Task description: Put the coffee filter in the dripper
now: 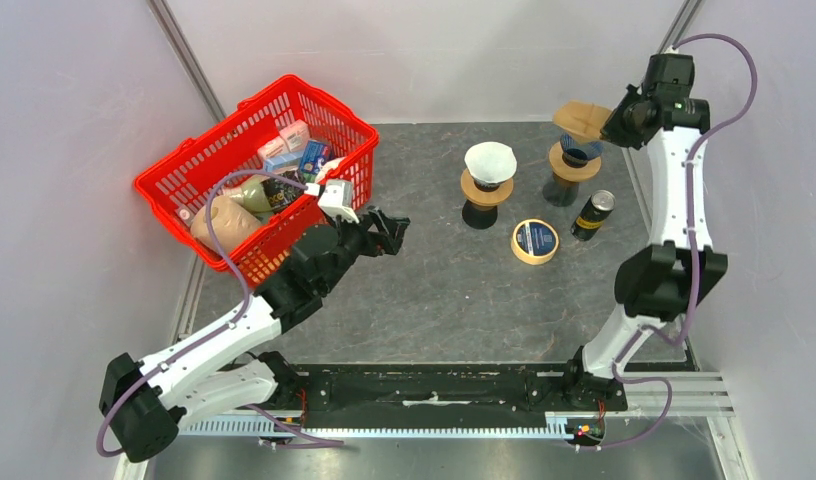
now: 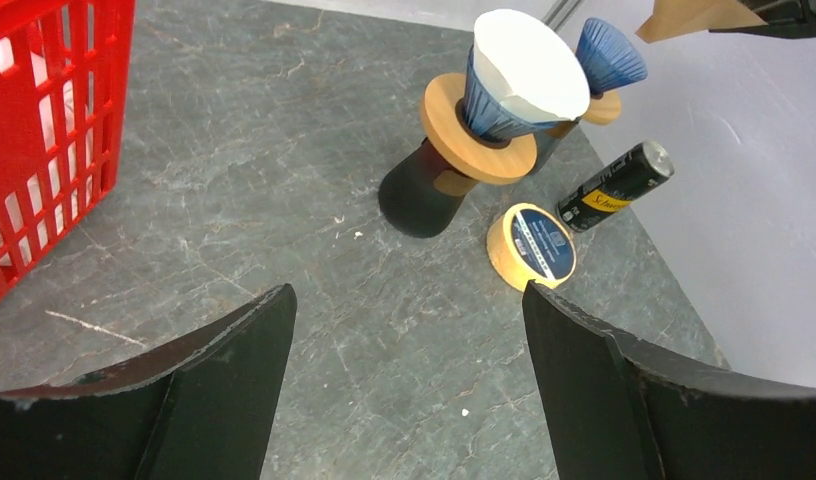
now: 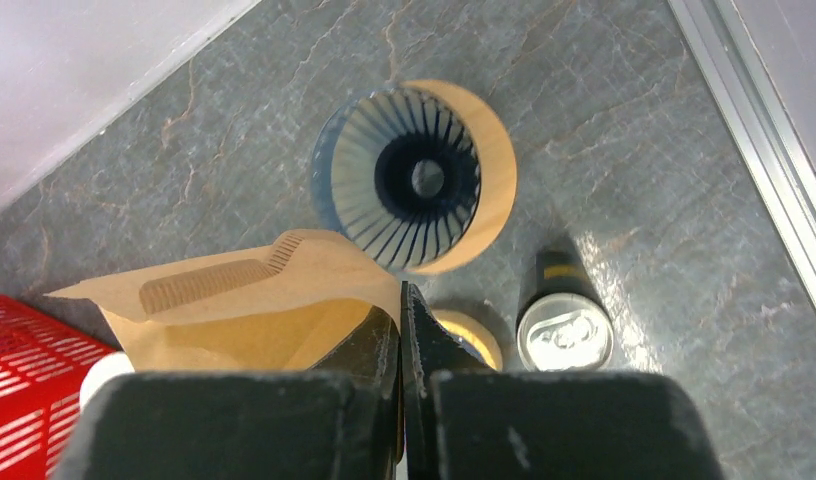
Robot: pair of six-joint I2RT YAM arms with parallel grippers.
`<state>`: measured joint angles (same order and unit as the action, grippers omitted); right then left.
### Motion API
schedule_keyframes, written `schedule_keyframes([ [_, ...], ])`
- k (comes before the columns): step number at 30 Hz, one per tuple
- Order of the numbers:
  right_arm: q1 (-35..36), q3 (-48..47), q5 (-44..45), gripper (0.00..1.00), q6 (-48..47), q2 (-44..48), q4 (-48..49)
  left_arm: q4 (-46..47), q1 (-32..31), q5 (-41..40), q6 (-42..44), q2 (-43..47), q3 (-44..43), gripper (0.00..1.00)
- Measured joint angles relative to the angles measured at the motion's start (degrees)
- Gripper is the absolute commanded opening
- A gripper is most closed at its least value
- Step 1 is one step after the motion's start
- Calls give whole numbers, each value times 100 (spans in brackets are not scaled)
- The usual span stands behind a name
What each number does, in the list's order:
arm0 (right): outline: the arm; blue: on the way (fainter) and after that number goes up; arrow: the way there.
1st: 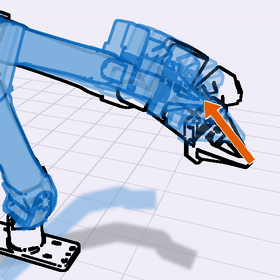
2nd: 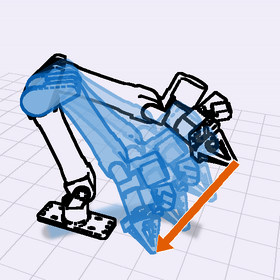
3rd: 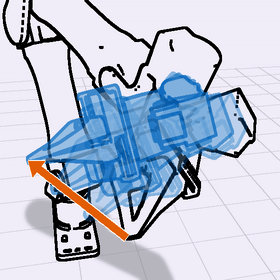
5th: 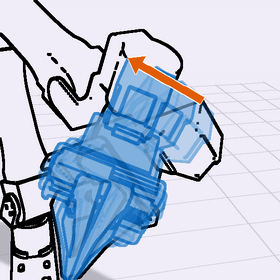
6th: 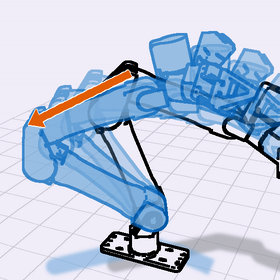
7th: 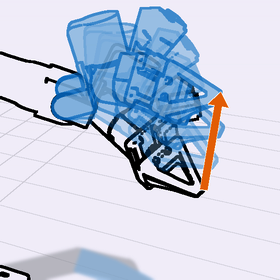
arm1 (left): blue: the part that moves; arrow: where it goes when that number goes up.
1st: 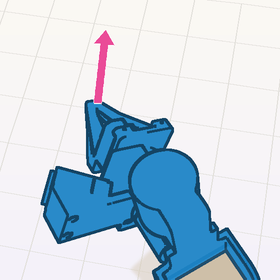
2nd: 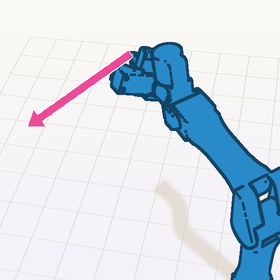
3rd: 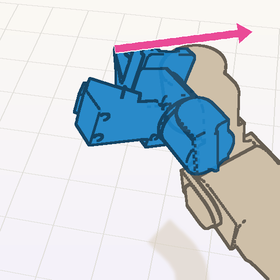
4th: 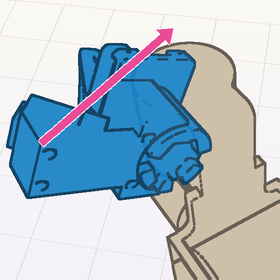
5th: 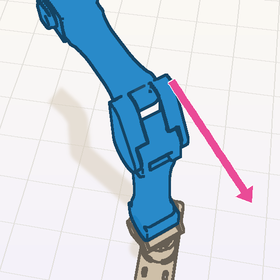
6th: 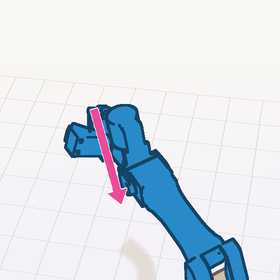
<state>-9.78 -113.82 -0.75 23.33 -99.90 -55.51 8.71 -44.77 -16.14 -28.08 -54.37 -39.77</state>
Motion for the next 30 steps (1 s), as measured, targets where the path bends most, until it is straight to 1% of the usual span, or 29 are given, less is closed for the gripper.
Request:
schedule_keyframes([
  [4,-254,-501,-260,0,-111,-704,-72,-138,70,15,-48,-22,44,91],
  [8,-289,-852,-337,0,-289,-1080,-201,-243,133,9,-48,-28,46,91],
  [15,-321,-1014,-378,3,-647,-1300,-299,-275,160,9,-46,-105,46,91],
  [21,-358,-1080,-391,6,-1180,-1416,-372,-262,164,94,-46,-164,46,91],
  [30,-354,-1182,-922,7,-1825,-1644,-369,-256,164,289,-46,-164,55,91],
])
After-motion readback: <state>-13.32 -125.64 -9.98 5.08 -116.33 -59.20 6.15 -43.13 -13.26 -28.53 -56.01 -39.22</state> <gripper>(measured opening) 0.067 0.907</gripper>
